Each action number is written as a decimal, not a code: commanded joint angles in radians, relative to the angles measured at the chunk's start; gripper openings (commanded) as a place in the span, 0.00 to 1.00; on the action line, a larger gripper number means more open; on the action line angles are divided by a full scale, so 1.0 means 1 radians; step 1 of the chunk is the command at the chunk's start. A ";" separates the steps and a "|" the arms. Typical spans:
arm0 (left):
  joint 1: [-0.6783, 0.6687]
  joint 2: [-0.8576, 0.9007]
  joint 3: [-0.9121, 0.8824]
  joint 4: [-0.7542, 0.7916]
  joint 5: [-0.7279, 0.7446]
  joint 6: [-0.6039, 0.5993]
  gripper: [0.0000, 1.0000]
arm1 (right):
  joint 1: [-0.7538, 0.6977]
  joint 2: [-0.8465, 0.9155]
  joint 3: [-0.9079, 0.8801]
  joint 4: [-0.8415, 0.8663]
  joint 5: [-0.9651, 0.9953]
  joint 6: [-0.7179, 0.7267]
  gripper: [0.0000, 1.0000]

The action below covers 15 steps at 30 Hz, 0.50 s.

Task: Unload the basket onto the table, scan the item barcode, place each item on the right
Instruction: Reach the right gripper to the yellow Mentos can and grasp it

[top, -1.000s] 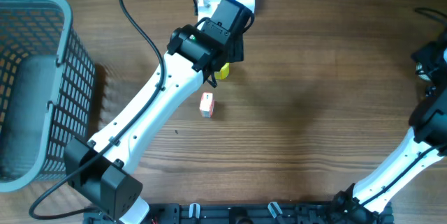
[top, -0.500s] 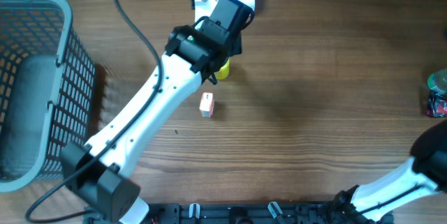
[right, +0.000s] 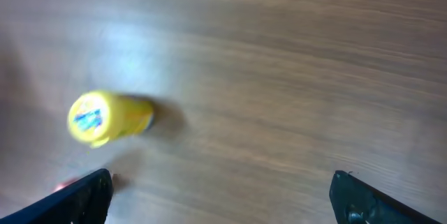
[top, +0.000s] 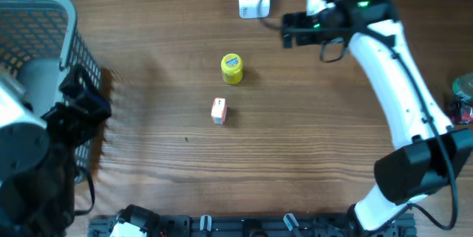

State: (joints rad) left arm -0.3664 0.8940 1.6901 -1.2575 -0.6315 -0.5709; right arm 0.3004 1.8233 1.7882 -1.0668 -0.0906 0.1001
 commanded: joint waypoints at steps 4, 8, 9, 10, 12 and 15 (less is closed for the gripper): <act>0.007 -0.001 -0.005 -0.116 -0.144 -0.124 1.00 | 0.145 0.003 0.020 -0.024 0.040 -0.157 1.00; 0.007 -0.001 -0.006 -0.175 -0.144 -0.153 1.00 | 0.163 0.003 0.054 -0.064 -0.192 -0.401 1.00; 0.007 -0.001 -0.006 -0.183 -0.144 -0.153 1.00 | 0.163 0.004 0.054 -0.092 -0.258 -0.474 1.00; 0.007 -0.001 -0.011 -0.183 -0.144 -0.153 1.00 | 0.163 0.011 0.054 -0.116 -0.306 -0.521 1.00; 0.007 -0.001 -0.026 -0.182 -0.144 -0.153 1.00 | 0.164 0.026 0.054 -0.145 -0.366 -0.570 1.00; 0.007 -0.001 -0.065 -0.171 -0.145 -0.153 1.00 | 0.183 0.065 0.054 -0.111 -0.327 -0.489 1.00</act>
State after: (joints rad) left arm -0.3653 0.8925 1.6642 -1.4357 -0.7536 -0.7021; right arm 0.4644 1.8355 1.8206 -1.2034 -0.3786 -0.3916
